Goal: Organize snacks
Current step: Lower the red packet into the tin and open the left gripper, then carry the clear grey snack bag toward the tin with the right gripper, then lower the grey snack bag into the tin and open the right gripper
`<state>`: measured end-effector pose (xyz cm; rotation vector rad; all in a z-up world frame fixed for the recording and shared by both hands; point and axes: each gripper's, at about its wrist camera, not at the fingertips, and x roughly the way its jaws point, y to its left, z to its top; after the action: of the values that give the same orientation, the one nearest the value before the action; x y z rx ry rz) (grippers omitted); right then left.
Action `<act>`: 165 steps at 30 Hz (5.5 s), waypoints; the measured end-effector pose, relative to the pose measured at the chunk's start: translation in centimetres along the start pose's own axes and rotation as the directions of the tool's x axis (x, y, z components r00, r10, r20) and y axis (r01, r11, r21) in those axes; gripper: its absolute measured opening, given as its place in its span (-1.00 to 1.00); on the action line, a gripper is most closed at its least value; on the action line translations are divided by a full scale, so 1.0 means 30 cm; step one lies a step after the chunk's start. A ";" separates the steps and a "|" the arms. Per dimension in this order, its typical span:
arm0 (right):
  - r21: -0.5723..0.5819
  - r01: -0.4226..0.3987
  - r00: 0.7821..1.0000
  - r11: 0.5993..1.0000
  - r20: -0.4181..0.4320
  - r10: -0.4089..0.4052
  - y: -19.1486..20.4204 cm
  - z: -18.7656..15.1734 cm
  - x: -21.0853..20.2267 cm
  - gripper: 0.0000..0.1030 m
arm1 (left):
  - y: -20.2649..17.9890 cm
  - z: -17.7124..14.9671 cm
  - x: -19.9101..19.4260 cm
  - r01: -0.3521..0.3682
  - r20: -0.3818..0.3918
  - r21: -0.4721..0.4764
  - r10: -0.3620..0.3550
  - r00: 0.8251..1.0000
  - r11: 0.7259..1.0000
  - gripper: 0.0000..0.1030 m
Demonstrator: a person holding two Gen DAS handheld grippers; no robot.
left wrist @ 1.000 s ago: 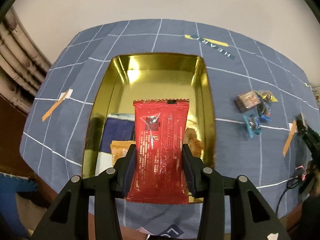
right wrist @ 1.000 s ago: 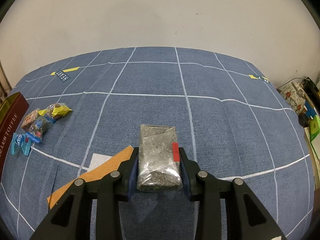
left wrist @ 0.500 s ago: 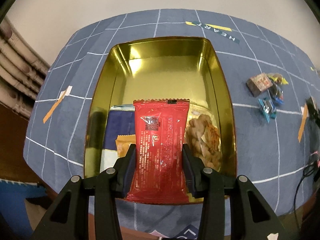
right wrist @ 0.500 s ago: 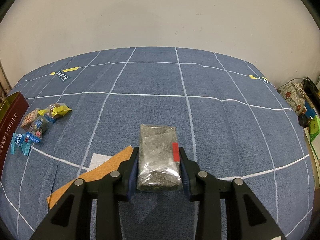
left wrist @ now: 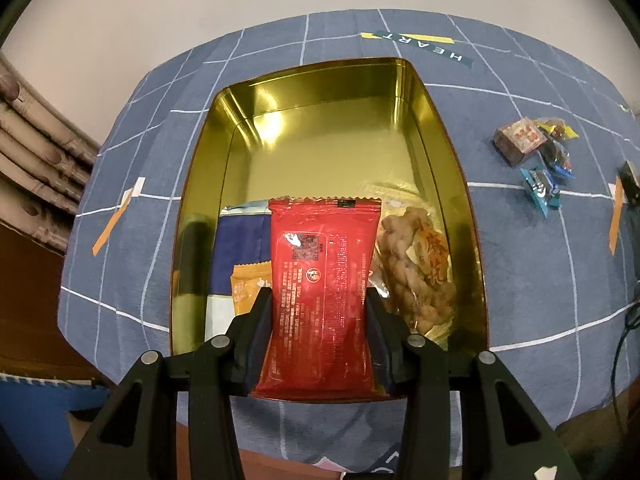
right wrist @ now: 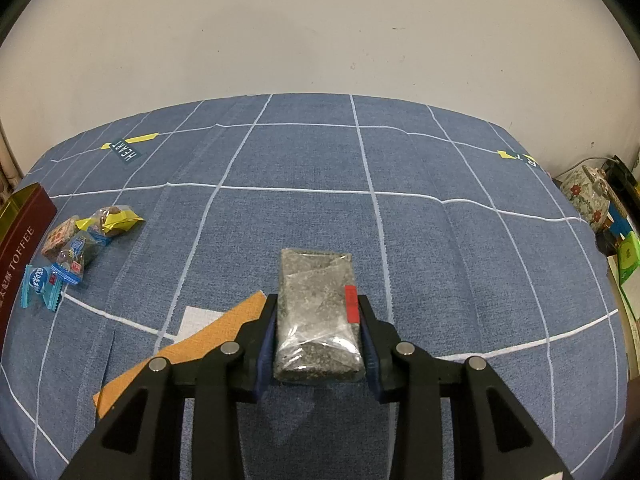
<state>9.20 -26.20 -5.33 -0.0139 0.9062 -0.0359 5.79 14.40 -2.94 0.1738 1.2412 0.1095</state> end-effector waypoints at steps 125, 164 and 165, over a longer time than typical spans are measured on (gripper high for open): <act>-0.193 -0.450 0.868 0.872 -0.325 0.376 1.177 0.048 -0.235 -0.31 | 0.439 -0.148 -0.079 0.040 0.119 -0.519 0.026 0.993 0.854 0.41; -0.241 -0.441 0.885 0.864 -0.278 0.374 1.165 0.051 -0.268 -0.23 | 0.411 -0.144 -0.084 0.025 0.120 -0.489 0.039 0.992 0.872 0.41; -0.240 -0.441 0.886 0.865 -0.270 0.377 1.160 0.055 -0.272 -0.23 | 0.410 -0.143 -0.084 0.025 0.121 -0.488 0.039 0.992 0.873 0.41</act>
<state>6.35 8.87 1.15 -0.0964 1.1100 0.5097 1.07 26.33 0.42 -0.2538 1.0491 0.4100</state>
